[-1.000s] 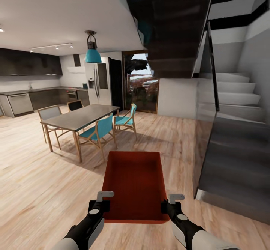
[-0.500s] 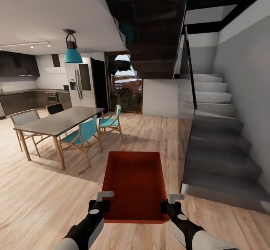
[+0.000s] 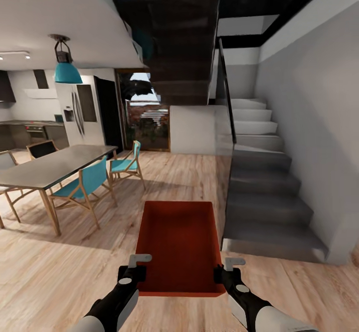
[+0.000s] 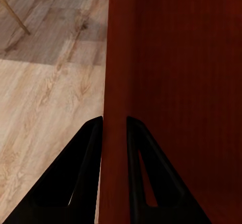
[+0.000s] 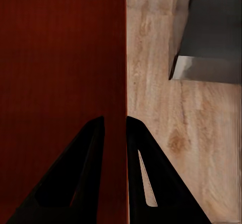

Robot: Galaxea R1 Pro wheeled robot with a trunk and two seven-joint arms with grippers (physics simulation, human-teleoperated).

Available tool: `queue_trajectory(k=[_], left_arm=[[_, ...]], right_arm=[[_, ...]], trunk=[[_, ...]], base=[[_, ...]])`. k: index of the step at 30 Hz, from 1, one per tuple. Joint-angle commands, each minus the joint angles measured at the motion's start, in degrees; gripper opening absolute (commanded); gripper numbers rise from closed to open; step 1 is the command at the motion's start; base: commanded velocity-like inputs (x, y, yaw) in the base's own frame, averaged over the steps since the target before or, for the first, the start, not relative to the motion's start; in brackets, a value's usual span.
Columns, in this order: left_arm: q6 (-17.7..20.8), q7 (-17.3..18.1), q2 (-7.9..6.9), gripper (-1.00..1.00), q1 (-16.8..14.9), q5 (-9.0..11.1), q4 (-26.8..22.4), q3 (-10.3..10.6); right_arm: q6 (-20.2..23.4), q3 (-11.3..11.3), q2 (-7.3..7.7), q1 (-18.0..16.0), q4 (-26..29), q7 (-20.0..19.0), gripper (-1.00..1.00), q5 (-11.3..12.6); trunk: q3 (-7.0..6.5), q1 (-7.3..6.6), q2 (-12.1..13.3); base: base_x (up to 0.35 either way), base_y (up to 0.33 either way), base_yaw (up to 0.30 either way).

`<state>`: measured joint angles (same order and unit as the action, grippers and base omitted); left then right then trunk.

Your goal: Move the two storage containers from the living room to the garage. In the garage, place one container on the floor and stack the other container on top of it (either order is fine).

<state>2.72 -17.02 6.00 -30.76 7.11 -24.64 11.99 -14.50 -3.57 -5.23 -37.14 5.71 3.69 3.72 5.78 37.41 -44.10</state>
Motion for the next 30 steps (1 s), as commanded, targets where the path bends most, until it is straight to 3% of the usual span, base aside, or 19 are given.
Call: queue_trajectory(k=[1,30], left_arm=[[0.35,-0.74,-0.11,-1.0,-0.09,3.96,-0.32,-0.12],[0.35,-0.74,-0.11,-1.0,-0.09,3.96,-0.32,-0.12]], right_arm=[[-0.25,0.58,0.04,-0.04,-0.08,0.0,-1.0,0.67],[-0.25,0.58,0.04,-0.04,-0.08,0.0,-1.0,0.67]], trunk=[[0.09,0.01,-0.08],[0.09,0.01,-0.08]], base=[[0.0,0.0,-0.281],[0.0,0.0,-0.281]])
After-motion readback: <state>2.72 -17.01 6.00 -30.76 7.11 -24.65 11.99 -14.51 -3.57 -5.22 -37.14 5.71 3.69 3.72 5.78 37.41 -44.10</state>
